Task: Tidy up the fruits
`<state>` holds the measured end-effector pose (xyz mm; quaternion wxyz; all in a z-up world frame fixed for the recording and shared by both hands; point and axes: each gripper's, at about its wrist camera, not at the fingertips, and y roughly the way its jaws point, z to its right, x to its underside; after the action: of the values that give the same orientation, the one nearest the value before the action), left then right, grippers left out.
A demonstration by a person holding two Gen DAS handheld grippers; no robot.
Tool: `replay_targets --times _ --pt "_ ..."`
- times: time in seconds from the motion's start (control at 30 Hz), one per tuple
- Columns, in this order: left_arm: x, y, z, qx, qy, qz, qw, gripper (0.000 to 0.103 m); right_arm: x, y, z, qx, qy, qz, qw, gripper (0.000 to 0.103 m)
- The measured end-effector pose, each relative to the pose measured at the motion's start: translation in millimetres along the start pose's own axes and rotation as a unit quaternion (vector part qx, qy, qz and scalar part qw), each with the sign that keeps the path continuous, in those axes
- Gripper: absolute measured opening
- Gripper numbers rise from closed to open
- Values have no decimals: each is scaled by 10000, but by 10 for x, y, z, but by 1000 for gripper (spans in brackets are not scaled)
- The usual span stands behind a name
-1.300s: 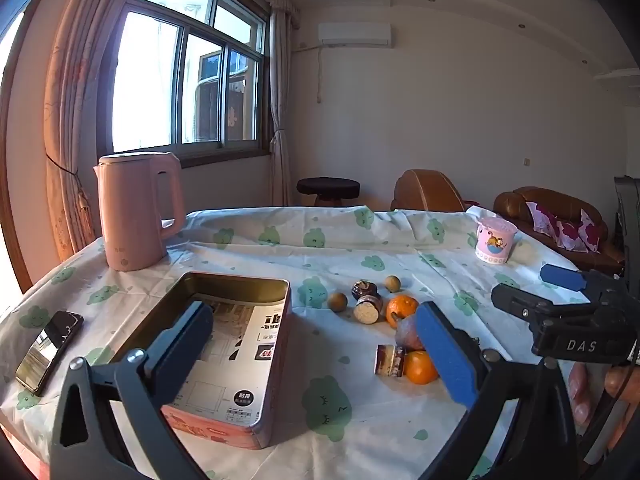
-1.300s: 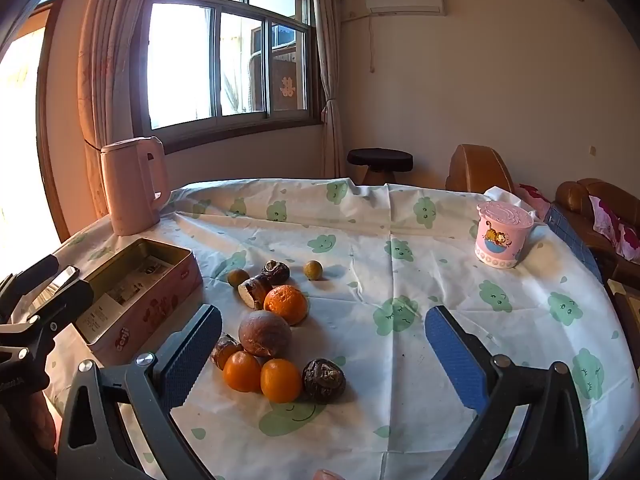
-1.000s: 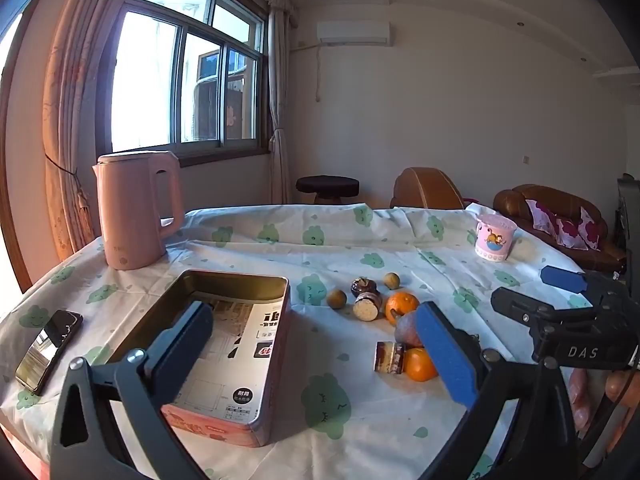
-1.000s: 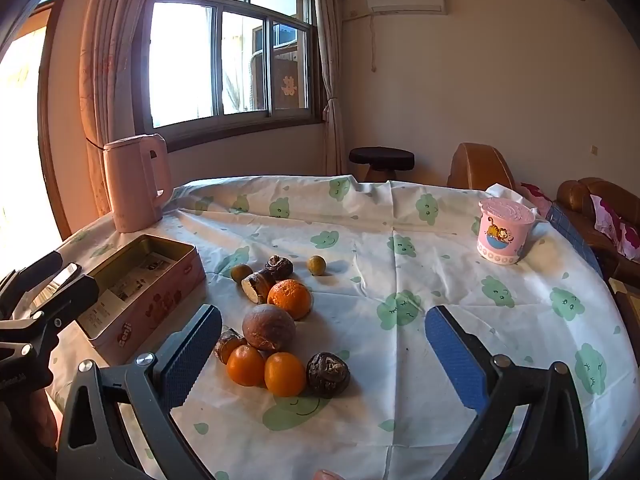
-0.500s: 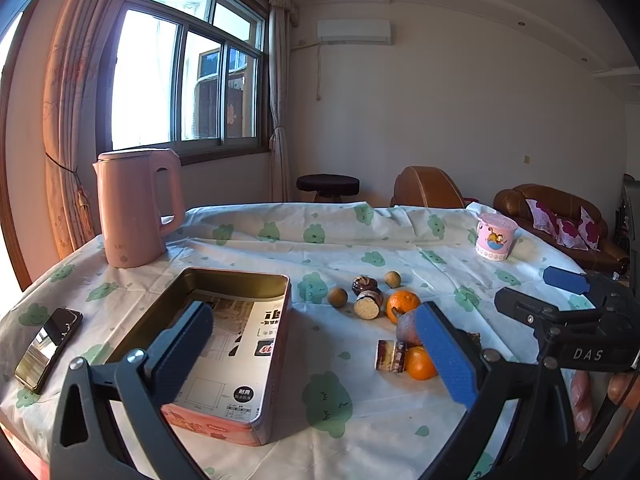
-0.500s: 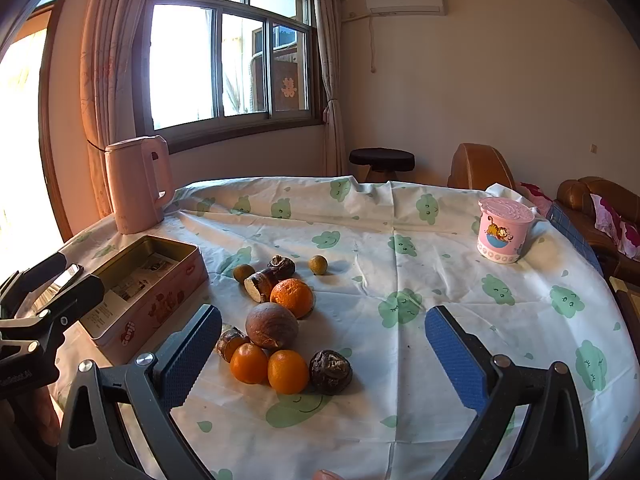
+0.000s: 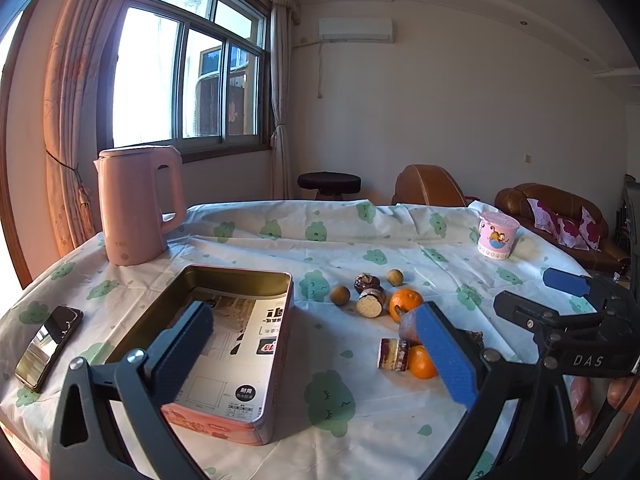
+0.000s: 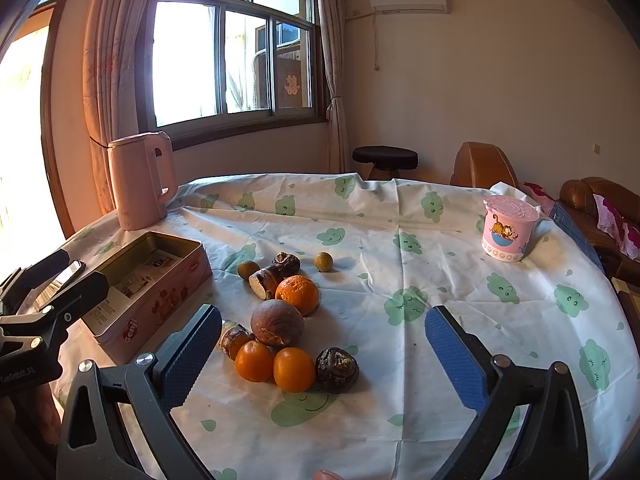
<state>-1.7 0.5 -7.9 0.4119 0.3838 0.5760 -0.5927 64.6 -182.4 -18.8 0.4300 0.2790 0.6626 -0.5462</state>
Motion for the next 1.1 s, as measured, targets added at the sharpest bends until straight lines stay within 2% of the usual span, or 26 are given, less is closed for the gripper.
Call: replay_targets --times 1.1 --pt "19 20 -20 10 -3 -39 10000 103 72 26 -49 -77 -20 -54 10000 102"
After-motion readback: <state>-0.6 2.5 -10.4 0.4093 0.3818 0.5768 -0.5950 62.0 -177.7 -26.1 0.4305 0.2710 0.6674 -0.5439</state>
